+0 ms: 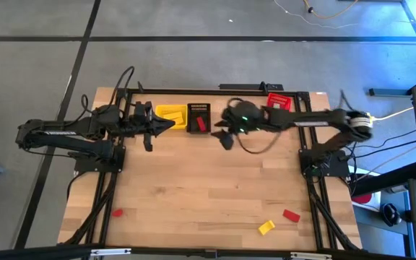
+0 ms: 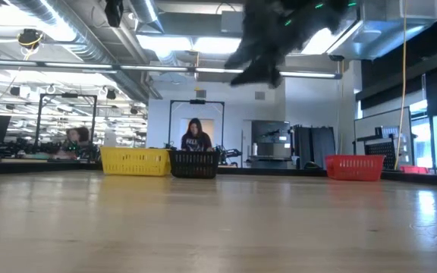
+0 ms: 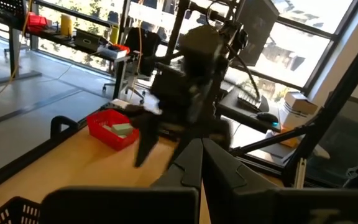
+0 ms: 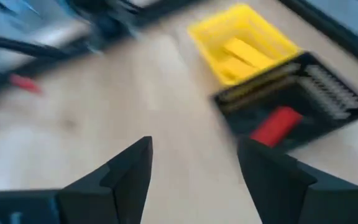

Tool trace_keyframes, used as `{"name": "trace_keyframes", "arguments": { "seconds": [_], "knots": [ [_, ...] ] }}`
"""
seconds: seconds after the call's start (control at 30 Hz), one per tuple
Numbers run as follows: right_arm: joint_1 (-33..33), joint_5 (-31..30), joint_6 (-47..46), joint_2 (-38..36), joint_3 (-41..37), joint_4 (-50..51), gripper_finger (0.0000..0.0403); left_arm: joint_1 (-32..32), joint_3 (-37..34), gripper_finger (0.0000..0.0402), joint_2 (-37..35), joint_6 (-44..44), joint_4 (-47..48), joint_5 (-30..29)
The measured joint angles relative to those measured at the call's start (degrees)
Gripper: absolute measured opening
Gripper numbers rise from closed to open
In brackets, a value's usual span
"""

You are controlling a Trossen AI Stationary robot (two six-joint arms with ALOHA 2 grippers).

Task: Sort & place blocks by color
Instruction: Put the left red block into the black bin

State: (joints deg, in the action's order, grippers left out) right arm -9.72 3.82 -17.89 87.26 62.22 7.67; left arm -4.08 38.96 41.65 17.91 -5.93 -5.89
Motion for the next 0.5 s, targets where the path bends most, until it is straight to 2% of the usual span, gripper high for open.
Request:
{"name": "trace_keyframes", "arguments": {
  "seconds": [0.13, 0.27, 0.5],
  "knots": [
    [3.48, 1.46, -5.35, -8.75, -10.08, -15.91, 0.0236, -0.01, 0.0, 0.0, 0.0, -0.37, -0.01, 0.84],
    [6.43, 1.32, -4.39, -13.91, -15.95, -29.0, 0.0236, -0.02, 0.0, 0.0, 0.02, -0.48, 0.6, 2.42],
    [8.85, 1.37, 3.2, -15.41, -17.71, -32.69, 0.0236, 0.0, 0.0, 0.0, 0.01, -0.48, 0.6, 4.09]
  ]
}}
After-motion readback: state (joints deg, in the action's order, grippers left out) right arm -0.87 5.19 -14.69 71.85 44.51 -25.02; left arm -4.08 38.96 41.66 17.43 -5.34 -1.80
